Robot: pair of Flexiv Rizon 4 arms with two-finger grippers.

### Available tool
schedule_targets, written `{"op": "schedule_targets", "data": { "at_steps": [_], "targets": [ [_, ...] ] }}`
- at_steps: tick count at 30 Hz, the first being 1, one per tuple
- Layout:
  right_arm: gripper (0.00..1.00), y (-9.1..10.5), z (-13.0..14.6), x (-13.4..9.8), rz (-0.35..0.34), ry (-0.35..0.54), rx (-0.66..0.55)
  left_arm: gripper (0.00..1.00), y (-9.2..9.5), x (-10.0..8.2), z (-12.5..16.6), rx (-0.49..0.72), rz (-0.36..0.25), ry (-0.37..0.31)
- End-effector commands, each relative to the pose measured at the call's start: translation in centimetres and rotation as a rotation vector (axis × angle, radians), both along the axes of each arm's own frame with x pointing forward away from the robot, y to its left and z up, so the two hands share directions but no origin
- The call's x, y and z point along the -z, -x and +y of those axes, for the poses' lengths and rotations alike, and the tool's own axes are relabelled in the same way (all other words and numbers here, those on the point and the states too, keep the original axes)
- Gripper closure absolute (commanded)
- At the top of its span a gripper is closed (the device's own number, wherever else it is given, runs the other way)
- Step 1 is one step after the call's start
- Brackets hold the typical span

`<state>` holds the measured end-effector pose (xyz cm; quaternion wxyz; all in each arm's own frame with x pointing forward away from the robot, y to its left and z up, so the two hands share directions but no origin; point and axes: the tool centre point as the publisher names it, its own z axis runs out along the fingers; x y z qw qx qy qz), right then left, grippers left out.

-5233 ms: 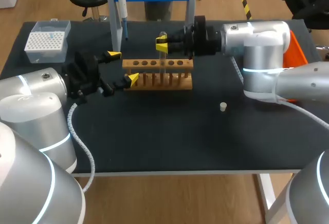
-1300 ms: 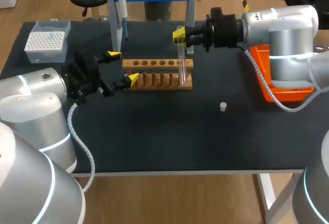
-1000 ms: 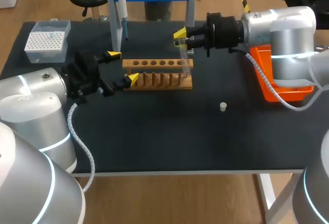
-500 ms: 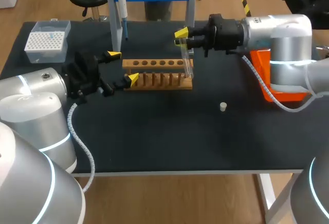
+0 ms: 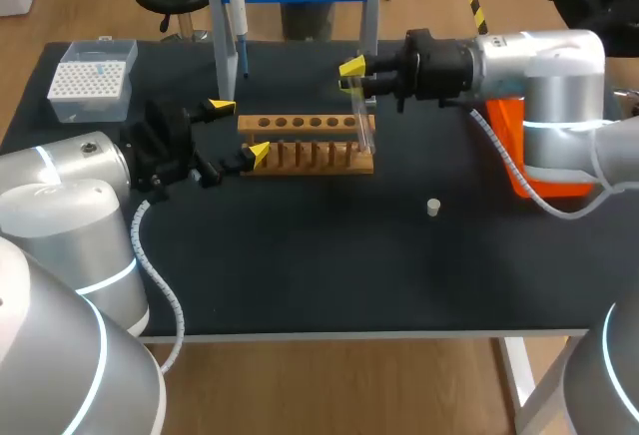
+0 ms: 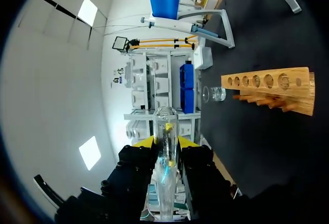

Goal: Invert the test tube, pick up the pipette, mount the tip to pipette, aspirate from beaker and dispense into the tube, eject the tip, return the pipette, and cap with the stopper.

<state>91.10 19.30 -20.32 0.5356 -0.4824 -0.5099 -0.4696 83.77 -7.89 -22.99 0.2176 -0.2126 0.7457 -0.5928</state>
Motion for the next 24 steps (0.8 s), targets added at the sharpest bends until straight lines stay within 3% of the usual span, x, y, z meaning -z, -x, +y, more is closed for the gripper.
{"op": "schedule_targets", "data": {
  "at_steps": [1,13,15,16,18,19,20,24],
  "targets": [
    [1.0,0.2,-0.1,-0.3,-0.001,0.005,0.004,0.0,0.1,0.1,0.0,-0.004,-0.003,0.002],
    [1.0,0.2,-0.1,-0.3,-0.001,0.005,0.004,0.0,0.1,0.1,0.0,-0.004,-0.003,0.002],
    [1.0,0.2,-0.1,-0.3,-0.001,0.005,0.004,0.0,0.2,-0.9,-0.1,0.069,-0.228,0.077],
    [1.0,0.2,-0.1,-0.3,-0.001,0.005,0.004,0.0,0.3,-1.3,-0.2,0.096,-0.325,0.003],
    [1.0,0.2,-0.1,-0.3,-0.001,0.005,0.004,0.0,1.1,-2.6,-0.8,0.275,-0.628,-0.04],
    [1.0,0.2,-0.1,-0.3,-0.001,0.005,0.004,0.0,1.4,-2.8,-0.9,0.314,-0.695,-0.094],
    [1.0,0.2,-0.1,-0.3,-0.001,0.005,0.004,0.0,1.2,-2.9,-0.8,0.291,-0.661,-0.087],
    [1.0,0.2,-0.1,-0.3,-0.001,0.005,0.004,0.0,1.2,-2.9,-0.8,0.291,-0.661,-0.087]
  ]
}}
